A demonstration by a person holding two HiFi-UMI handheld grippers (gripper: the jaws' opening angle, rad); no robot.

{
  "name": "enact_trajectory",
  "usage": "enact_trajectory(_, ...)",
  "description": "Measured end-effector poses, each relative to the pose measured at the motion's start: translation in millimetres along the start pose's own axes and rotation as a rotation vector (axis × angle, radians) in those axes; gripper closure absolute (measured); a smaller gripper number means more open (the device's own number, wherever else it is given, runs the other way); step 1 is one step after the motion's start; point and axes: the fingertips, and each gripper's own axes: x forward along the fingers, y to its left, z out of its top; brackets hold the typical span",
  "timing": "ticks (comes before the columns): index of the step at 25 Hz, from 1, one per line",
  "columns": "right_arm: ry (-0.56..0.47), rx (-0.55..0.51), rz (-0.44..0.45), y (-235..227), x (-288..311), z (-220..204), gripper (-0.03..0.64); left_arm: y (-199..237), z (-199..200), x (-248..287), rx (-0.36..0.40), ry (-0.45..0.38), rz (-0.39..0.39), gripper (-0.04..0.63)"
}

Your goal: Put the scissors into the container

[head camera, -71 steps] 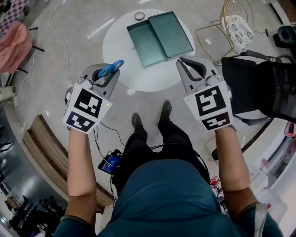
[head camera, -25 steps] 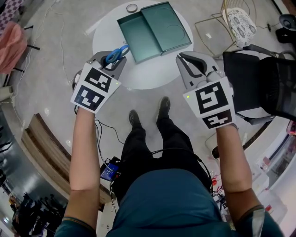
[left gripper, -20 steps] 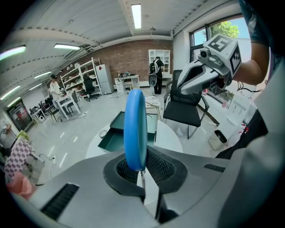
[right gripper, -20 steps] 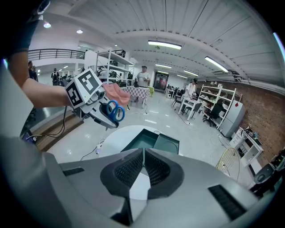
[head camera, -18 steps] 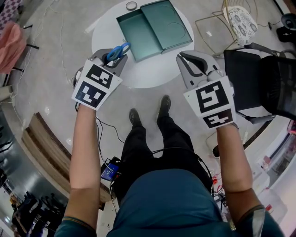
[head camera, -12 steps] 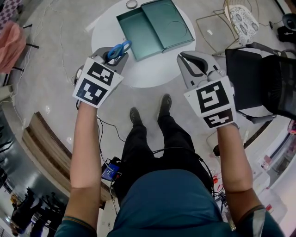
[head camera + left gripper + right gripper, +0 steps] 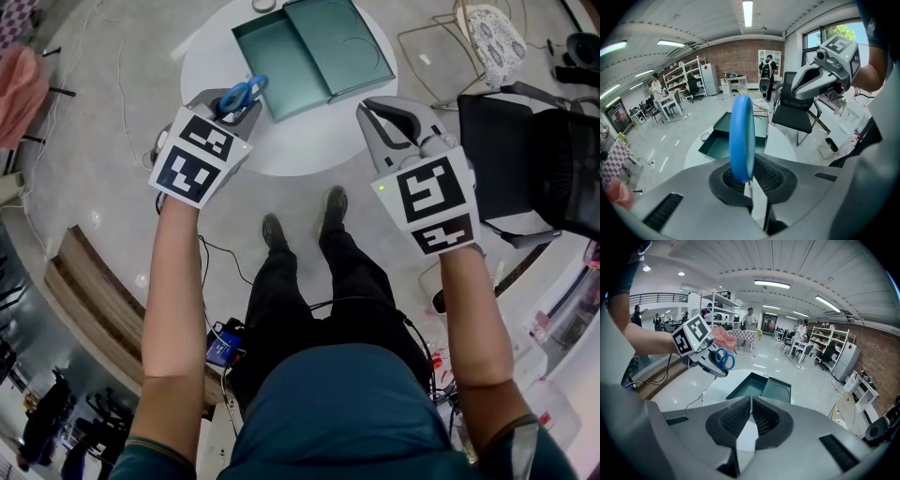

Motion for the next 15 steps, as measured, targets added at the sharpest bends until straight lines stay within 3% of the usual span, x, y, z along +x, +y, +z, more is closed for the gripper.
enact_trajectory(15, 0.026, 0.016, 0.012, -5, 10, -19, 0.577, 2, -6, 29, -0.017, 0.032, -0.013, 0.568)
